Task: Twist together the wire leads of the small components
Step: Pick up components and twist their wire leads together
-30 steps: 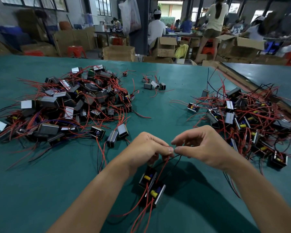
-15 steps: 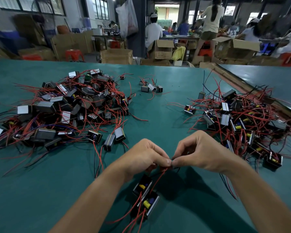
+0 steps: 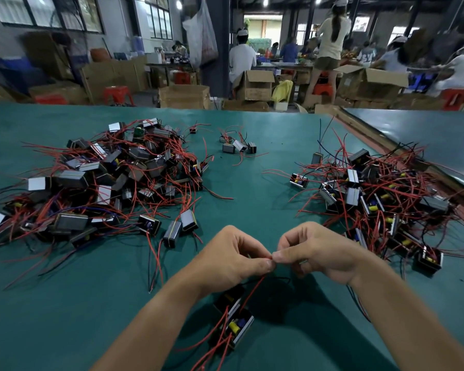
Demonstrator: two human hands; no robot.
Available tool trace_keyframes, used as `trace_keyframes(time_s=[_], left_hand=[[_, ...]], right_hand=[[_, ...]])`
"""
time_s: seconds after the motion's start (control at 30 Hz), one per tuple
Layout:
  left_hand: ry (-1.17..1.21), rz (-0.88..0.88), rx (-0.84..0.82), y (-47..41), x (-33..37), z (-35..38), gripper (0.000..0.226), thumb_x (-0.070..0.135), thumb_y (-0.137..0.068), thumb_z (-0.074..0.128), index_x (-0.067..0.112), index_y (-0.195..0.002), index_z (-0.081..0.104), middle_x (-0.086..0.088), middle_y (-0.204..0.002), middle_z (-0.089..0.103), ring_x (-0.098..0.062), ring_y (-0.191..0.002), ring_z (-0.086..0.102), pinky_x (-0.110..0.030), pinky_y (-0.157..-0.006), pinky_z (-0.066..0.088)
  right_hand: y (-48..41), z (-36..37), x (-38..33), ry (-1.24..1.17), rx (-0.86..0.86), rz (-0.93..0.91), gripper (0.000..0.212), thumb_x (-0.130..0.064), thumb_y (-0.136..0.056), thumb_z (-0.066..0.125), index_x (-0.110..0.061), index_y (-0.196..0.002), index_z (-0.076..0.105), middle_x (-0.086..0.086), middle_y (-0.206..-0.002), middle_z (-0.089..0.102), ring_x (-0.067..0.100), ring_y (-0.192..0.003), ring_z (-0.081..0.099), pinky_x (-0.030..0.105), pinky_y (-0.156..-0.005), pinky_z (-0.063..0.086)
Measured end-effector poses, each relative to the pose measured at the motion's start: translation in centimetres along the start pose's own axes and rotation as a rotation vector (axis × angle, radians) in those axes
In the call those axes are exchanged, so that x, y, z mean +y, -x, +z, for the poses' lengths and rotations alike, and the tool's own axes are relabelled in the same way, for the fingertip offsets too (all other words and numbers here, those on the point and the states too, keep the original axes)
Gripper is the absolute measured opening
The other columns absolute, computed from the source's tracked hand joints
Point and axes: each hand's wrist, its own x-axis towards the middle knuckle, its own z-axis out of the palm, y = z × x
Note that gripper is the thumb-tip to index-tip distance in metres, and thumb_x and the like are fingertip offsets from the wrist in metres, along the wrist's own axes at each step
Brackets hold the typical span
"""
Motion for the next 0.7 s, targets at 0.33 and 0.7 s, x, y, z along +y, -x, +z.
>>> trace_keyframes(time_s=[0.33, 0.7], left_hand=[[0.137, -0.1, -0.035, -0.2, 0.3, -1.2, 0.023, 0.01, -0.085, 0.07, 0.015, -0.062, 0.071, 0.003, -0.054, 0.062, -0.006, -0.042, 0.039, -0.014, -0.043, 0.03], [0.078, -0.072, 0.106, -0.4, -0.2, -0.6, 0.01, 0.008, -0.082, 0.075, 0.0, -0.076, 0.075, -0.012, -0.067, 0.066, -0.011, -0.055, 0.049, -0.021, -0.058, 0.038]], right_hand=[[-0.6, 0.3, 0.3, 0.051, 0.15, -0.416, 0.013, 0.001, -0.078, 0.075, -0.011, -0.076, 0.073, -0.003, -0.062, 0.066, 0.012, -0.053, 0.053, 0.02, -0.052, 0.048], [-0.8, 0.1, 0.7, 0.213, 0.177, -0.339, 0.016, -0.005, -0.082, 0.074, -0.02, -0.081, 0.08, 0.019, -0.07, 0.07, 0.015, -0.057, 0.053, 0.032, -0.057, 0.047]])
